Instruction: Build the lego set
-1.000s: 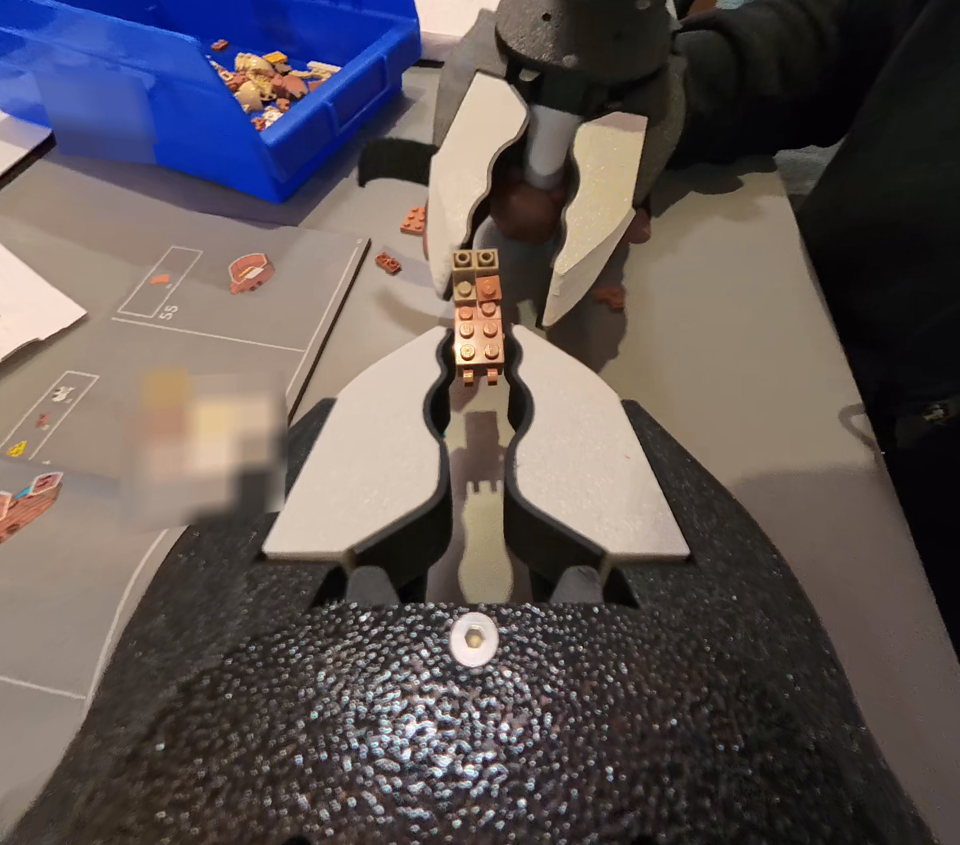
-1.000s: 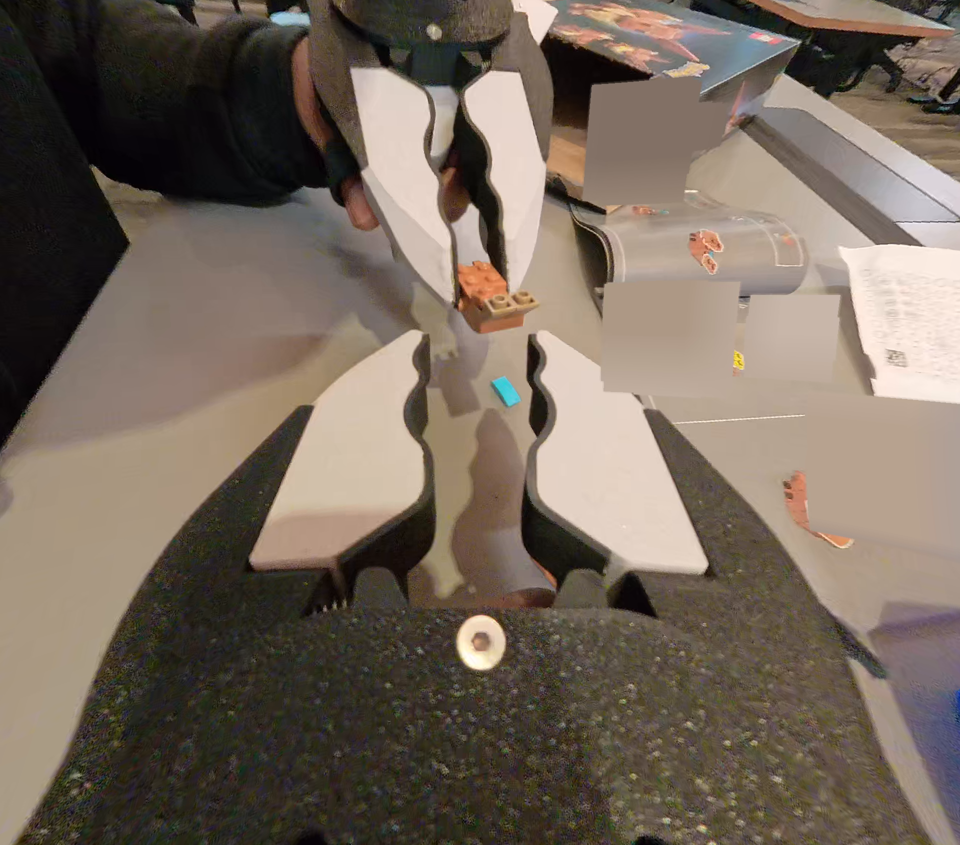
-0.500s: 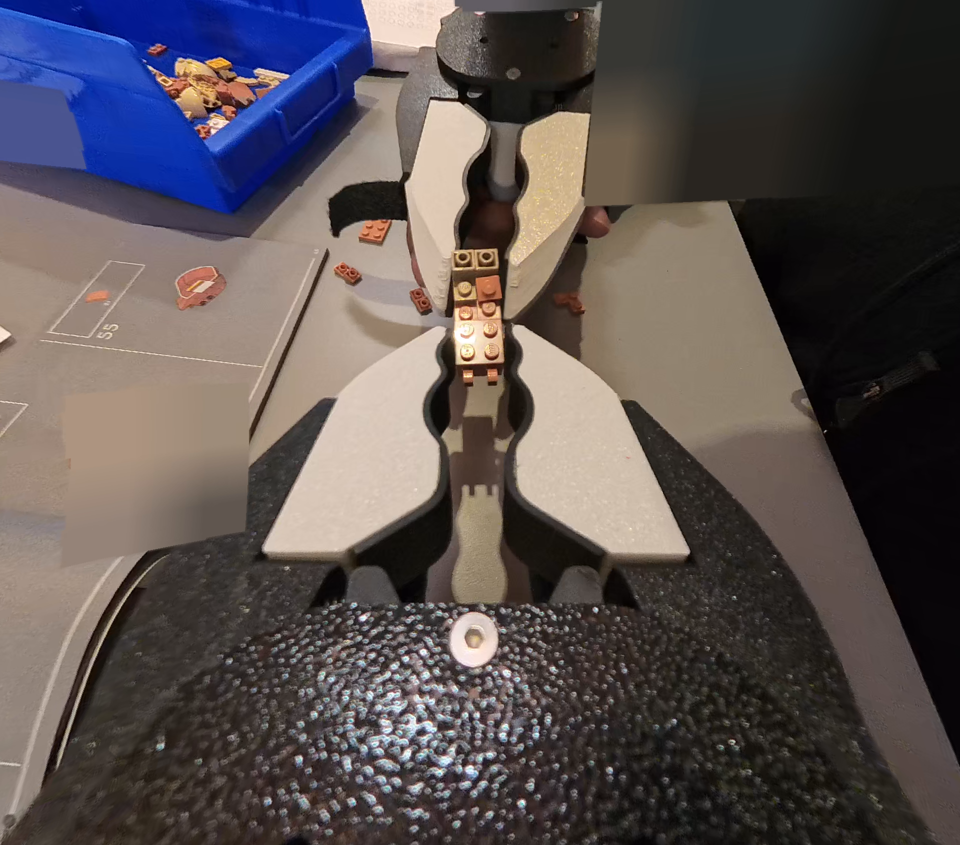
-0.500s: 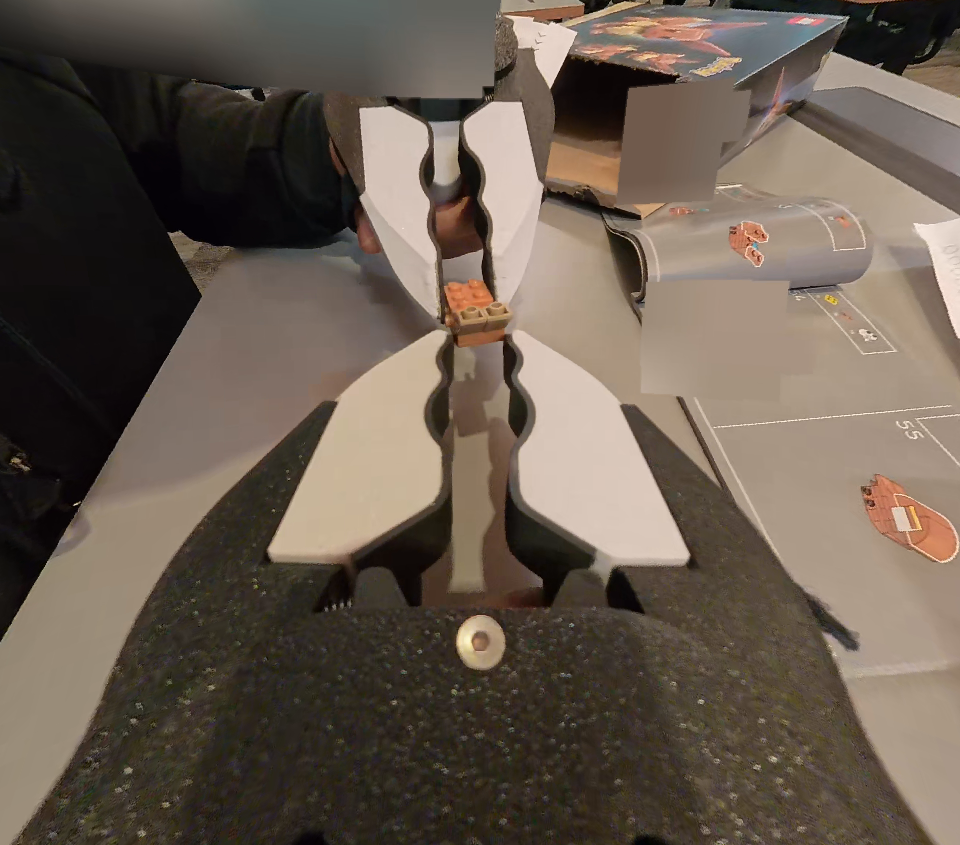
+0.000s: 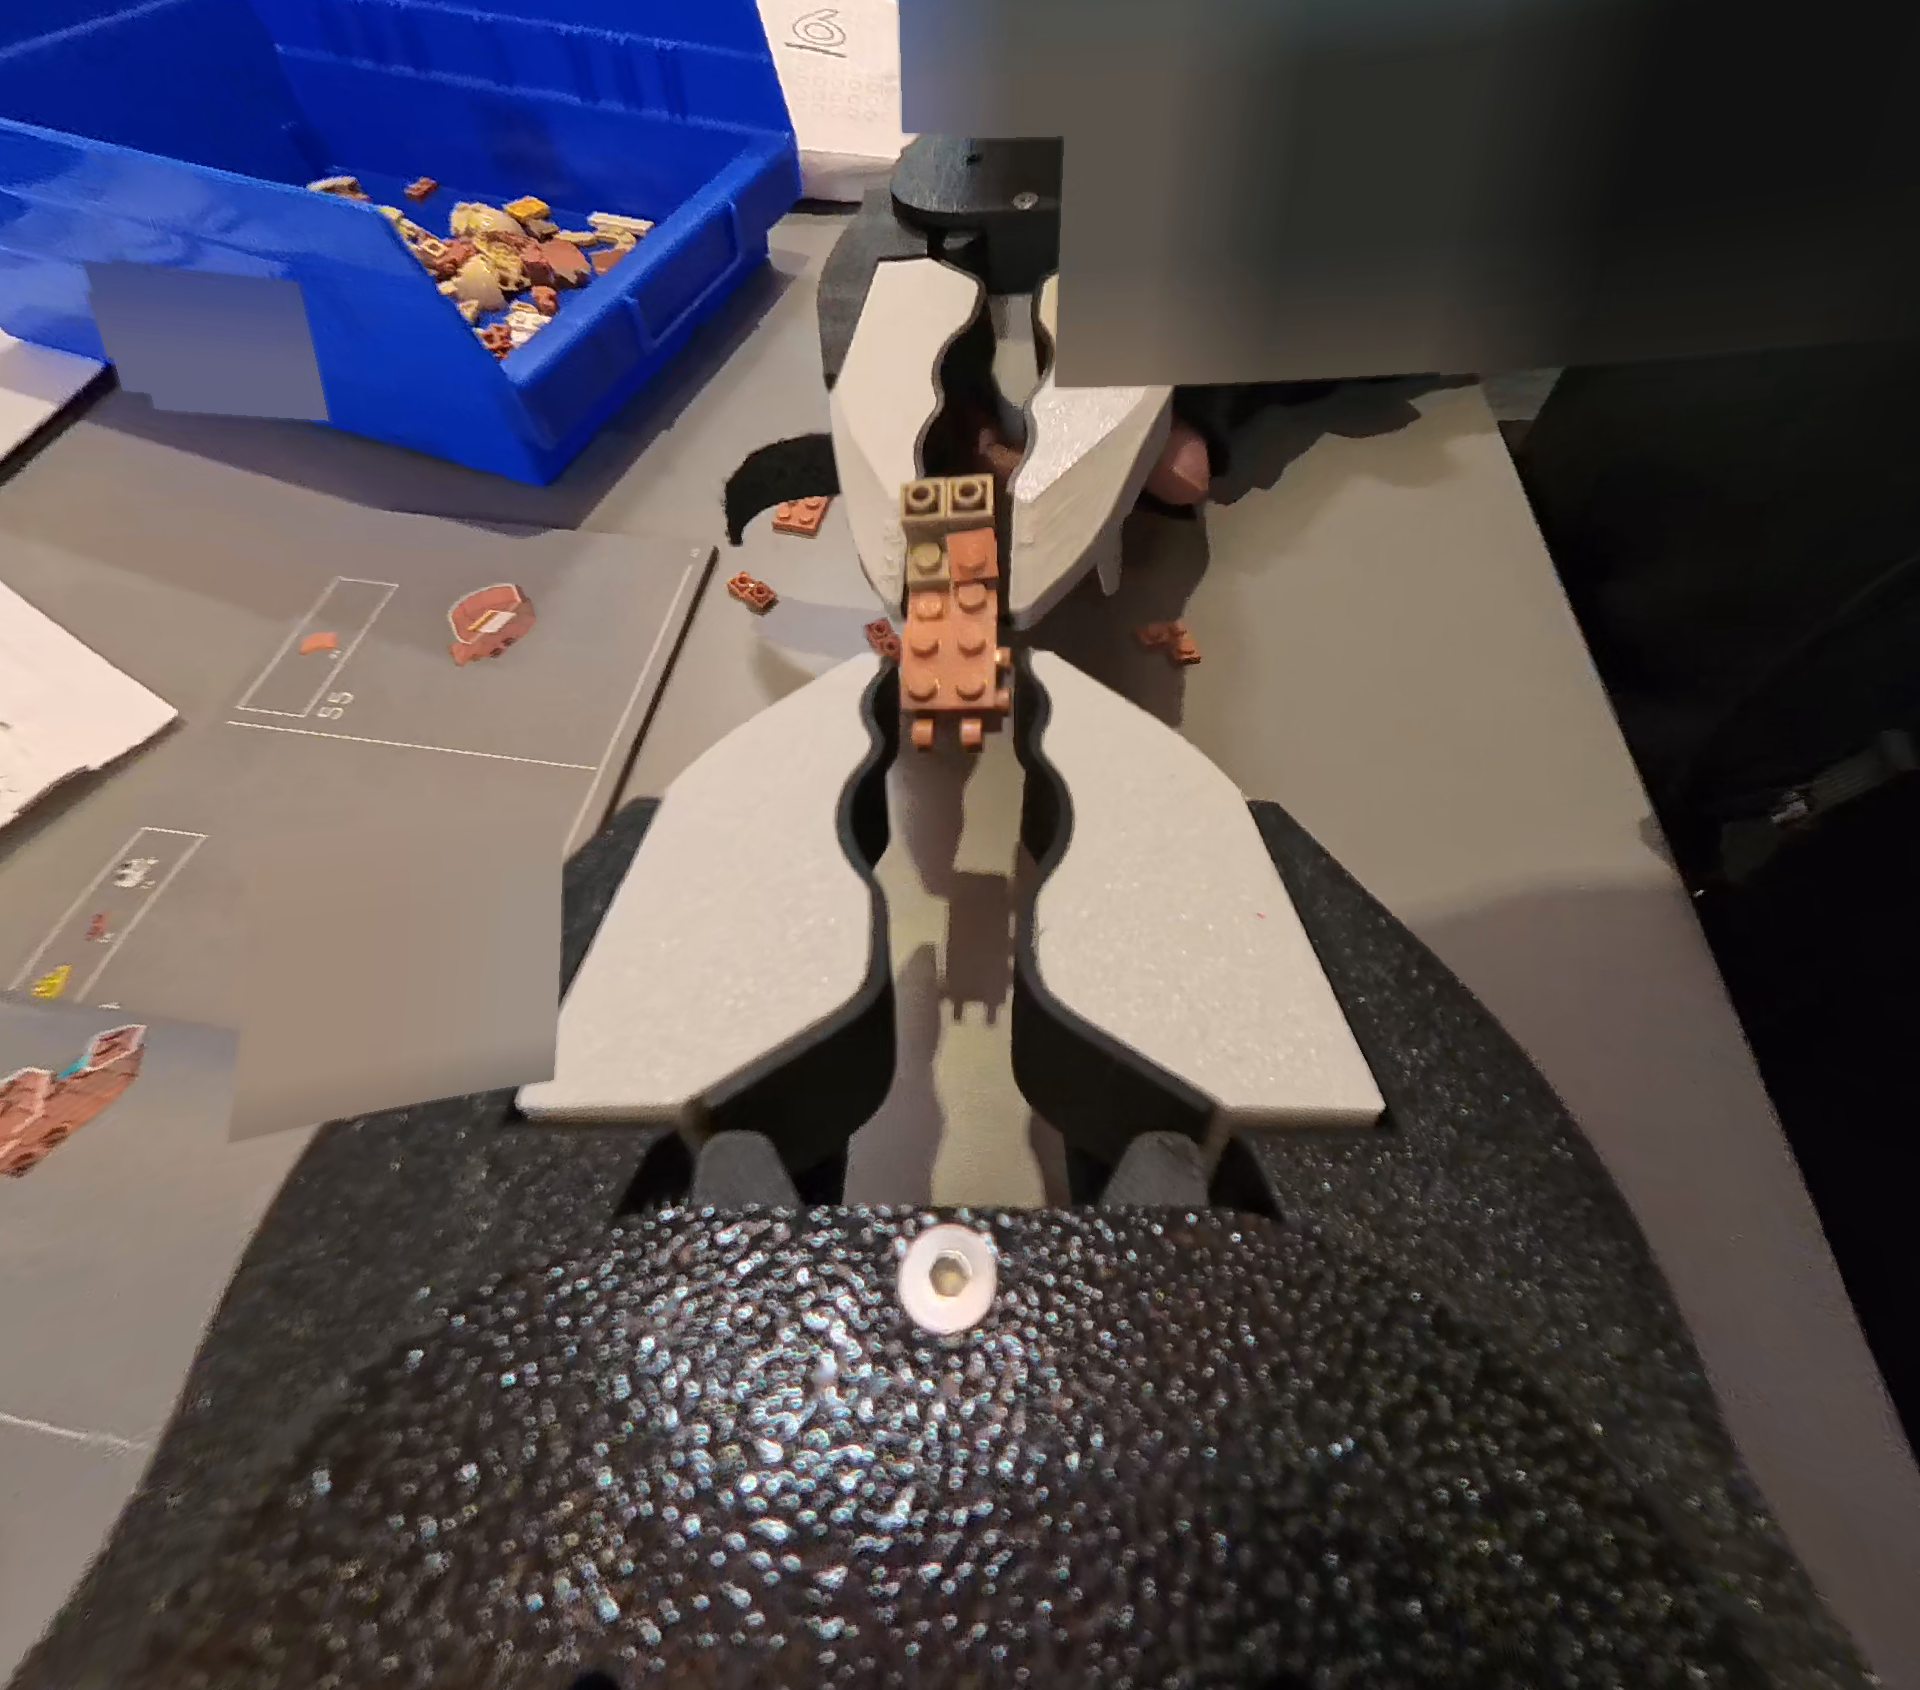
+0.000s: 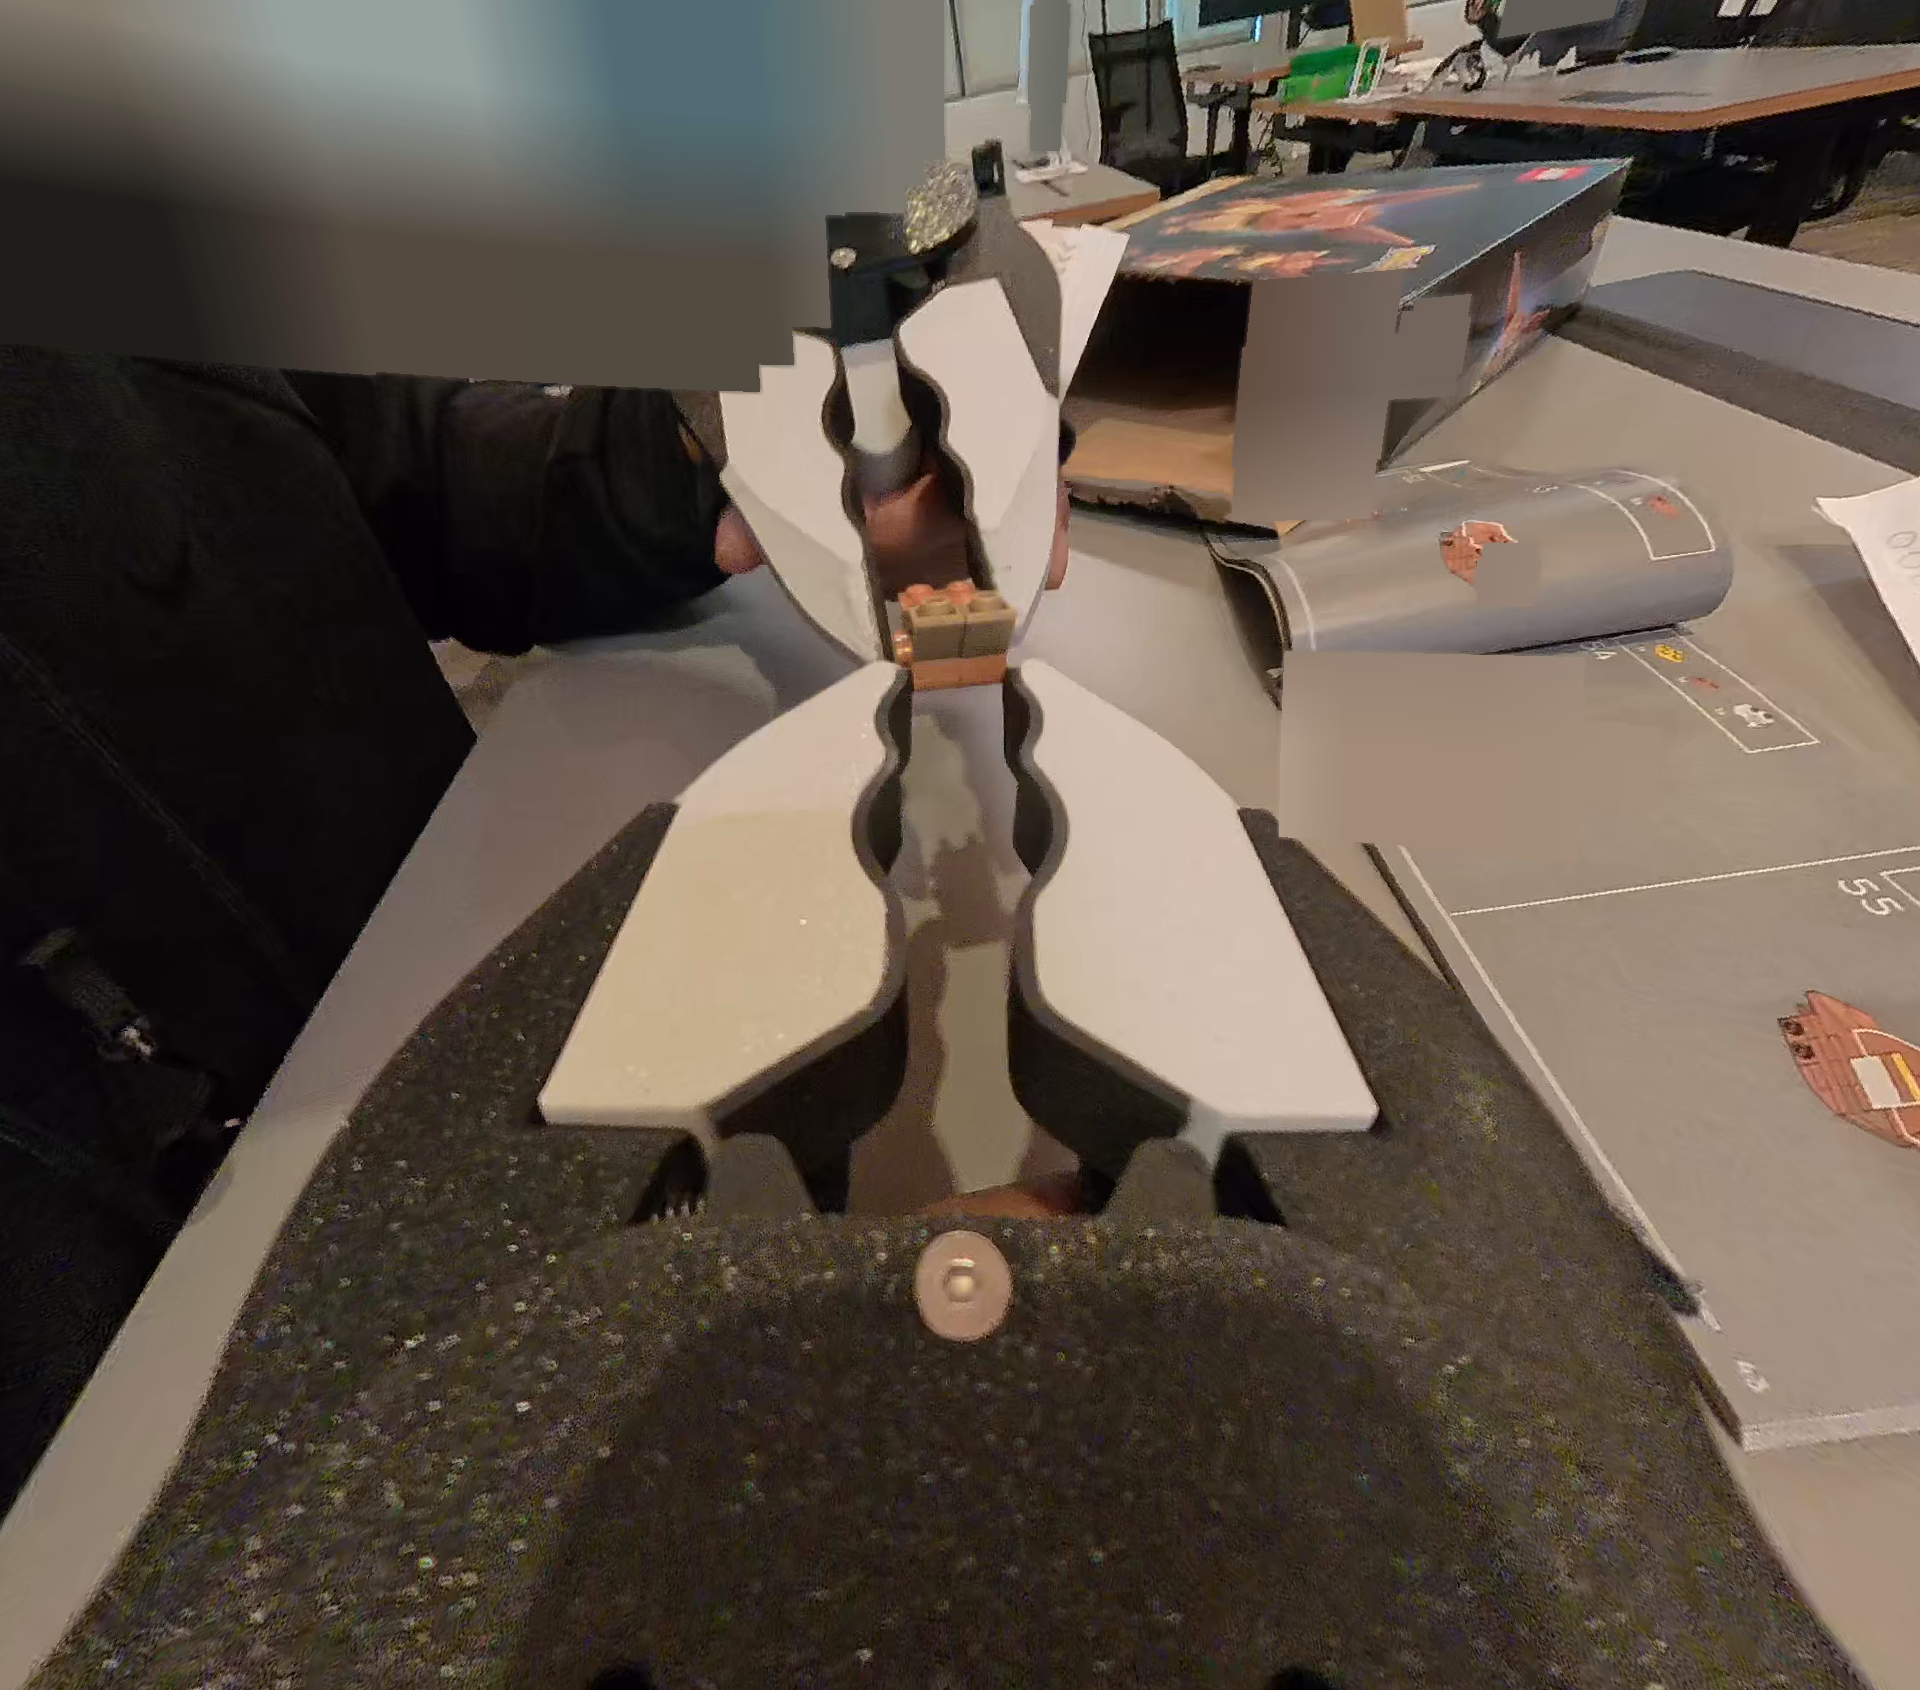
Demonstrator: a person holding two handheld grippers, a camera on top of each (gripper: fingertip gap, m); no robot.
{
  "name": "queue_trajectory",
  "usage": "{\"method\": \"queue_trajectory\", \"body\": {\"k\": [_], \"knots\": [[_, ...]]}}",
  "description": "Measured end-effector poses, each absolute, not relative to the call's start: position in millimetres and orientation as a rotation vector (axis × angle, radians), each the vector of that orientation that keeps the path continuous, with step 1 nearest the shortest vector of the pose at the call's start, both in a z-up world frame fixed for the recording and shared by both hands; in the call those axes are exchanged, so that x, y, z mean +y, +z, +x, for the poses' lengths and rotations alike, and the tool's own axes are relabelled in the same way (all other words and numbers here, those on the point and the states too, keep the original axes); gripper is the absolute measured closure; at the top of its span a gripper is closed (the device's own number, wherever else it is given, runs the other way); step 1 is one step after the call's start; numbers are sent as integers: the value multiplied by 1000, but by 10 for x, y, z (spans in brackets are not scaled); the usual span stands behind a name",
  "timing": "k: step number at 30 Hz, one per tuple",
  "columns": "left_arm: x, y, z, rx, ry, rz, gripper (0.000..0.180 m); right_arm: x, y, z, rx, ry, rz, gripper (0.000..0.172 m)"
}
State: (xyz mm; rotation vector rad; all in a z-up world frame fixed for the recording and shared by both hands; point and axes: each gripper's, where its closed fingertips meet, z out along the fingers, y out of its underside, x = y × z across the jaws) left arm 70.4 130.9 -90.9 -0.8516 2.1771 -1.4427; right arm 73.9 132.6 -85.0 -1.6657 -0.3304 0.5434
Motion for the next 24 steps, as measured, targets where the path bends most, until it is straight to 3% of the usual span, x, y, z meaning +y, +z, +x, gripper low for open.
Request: {"method": "queue_trajectory", "body": {"k": [9,14,24], "knots": [[1370,-680,785,2039,-1269,-676,155,1315,-762,864,-229,586,-1616,155],[1243,-447,739,2015,-1267,-534,175,1308,-763,860,-236,576,-1616,155],[1187,-535,839,2165,-1298,-759,180,1261,-759,845,-282,516,-1619,155]]}}
